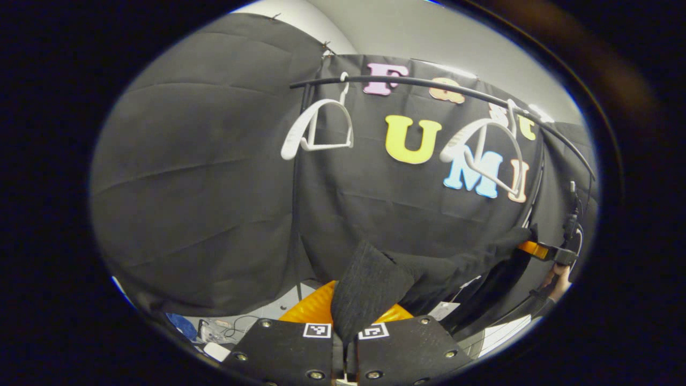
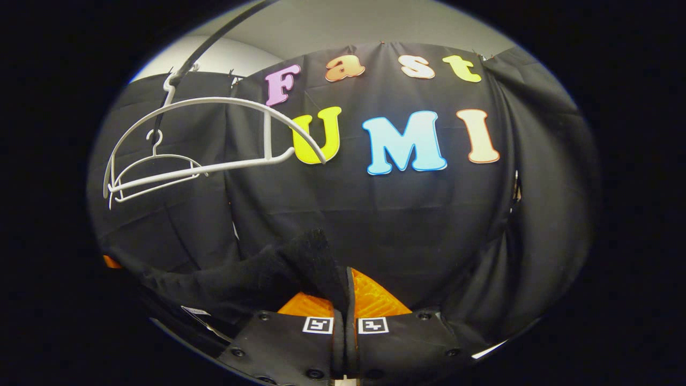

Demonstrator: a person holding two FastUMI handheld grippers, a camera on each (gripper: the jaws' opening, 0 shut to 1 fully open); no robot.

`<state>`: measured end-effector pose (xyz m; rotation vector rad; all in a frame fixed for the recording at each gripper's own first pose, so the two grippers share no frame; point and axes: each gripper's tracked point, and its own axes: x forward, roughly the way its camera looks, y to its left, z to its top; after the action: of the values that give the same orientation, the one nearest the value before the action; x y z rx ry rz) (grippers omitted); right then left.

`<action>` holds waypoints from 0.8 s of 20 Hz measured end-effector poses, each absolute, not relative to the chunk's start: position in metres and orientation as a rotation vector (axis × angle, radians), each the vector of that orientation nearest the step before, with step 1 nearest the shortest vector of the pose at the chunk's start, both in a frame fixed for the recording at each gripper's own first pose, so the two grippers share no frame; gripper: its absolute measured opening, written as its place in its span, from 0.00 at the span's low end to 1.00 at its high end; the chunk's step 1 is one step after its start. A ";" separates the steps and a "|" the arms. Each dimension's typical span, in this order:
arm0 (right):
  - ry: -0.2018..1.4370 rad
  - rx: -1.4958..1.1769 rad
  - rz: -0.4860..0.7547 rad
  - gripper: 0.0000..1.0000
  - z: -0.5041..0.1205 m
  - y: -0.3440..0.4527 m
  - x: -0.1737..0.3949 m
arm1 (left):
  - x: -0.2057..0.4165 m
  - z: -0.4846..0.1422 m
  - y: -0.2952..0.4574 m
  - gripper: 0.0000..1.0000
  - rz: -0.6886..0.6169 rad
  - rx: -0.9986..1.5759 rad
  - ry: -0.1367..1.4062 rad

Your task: Grasp the clothes on the hanger with both hands and then place them into the laundry hamper below.

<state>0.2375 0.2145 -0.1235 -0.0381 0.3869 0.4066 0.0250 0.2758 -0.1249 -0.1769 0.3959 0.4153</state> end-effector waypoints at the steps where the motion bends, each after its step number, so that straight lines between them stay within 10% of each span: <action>1: 0.387 -0.046 0.383 0.03 -0.123 0.211 0.229 | 0.026 -0.129 0.275 0.01 0.385 -0.169 0.405; 16: 0.479 -0.067 0.158 0.03 -0.156 0.166 0.111 | 0.062 -0.194 0.221 0.02 0.010 -0.036 0.507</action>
<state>0.1106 0.1659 -0.1559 -0.0666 0.4791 0.1576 0.0622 0.2206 -0.1943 -0.0362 0.5070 0.0100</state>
